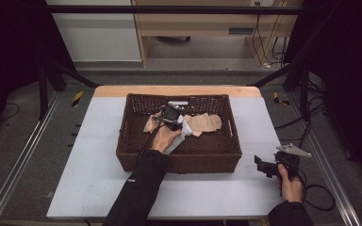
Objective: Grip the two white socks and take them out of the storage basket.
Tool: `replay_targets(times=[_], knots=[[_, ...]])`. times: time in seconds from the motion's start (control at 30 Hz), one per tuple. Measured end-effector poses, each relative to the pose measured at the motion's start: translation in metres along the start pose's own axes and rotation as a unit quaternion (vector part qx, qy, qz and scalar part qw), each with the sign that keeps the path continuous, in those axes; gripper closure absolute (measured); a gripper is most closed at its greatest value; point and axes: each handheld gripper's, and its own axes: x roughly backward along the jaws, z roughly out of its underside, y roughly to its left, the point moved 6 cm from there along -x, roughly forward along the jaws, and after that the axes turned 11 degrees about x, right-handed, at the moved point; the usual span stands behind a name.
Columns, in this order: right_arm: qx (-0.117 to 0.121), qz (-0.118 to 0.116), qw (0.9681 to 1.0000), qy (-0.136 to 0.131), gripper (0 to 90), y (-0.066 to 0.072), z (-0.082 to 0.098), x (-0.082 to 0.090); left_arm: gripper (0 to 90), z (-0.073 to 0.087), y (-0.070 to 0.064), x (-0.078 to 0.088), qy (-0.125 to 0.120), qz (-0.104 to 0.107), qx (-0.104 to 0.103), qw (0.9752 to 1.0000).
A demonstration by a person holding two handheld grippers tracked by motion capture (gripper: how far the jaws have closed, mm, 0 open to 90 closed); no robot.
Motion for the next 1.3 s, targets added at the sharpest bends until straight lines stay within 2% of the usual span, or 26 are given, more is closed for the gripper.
replay_targets(times=[0.1,0.2,0.4,0.5,0.6,0.73,0.77,0.8,0.9,1.1,1.23,1.3], knots=[[0.001,0.000,1.0000,0.000,3.5,0.000,0.000,0.000,81.5,-0.001,0.000,0.003,-0.005,0.004,0.002,1.0000],[0.002,-0.001,1.0000,0.000,3.5,0.000,0.000,0.000,82.5,-0.003,-0.001,0.007,-0.012,0.016,0.007,0.9998],[0.004,0.000,1.0000,0.001,3.5,0.000,0.000,0.000,83.2,-0.011,-0.006,0.023,-0.054,0.041,-0.004,0.9977],[0.005,0.000,1.0000,0.002,3.6,0.000,0.000,-0.001,83.3,-0.017,-0.006,0.034,-0.081,0.053,0.003,0.9953],[0.005,-0.001,1.0000,0.002,3.6,0.001,0.000,-0.001,83.3,-0.023,-0.006,0.050,-0.111,0.071,0.014,0.9911],[0.005,0.000,1.0000,0.002,3.6,0.000,0.001,-0.001,83.3,-0.030,-0.002,0.075,-0.152,0.088,0.022,0.9842],[0.005,0.000,1.0000,0.002,3.6,0.000,0.000,-0.001,83.3,-0.032,-0.001,0.084,-0.167,0.093,0.025,0.9812],[0.005,0.000,1.0000,0.003,3.6,0.001,0.001,-0.001,83.4,-0.033,0.000,0.090,-0.174,0.096,0.026,0.9797],[0.009,0.000,1.0000,0.004,3.6,0.001,0.001,-0.001,83.4,-0.036,0.004,0.110,-0.205,0.103,0.029,0.9730],[0.011,0.001,0.9999,0.005,3.6,0.001,0.001,-0.002,83.4,-0.038,0.007,0.141,-0.242,0.115,0.029,0.9629],[0.011,0.002,0.9999,0.005,3.6,0.001,0.001,-0.002,83.3,-0.037,0.007,0.158,-0.260,0.114,0.023,0.9586],[0.011,0.002,0.9999,0.004,3.6,0.001,0.001,-0.002,83.3,-0.036,0.006,0.169,-0.270,0.115,0.021,0.9557]])
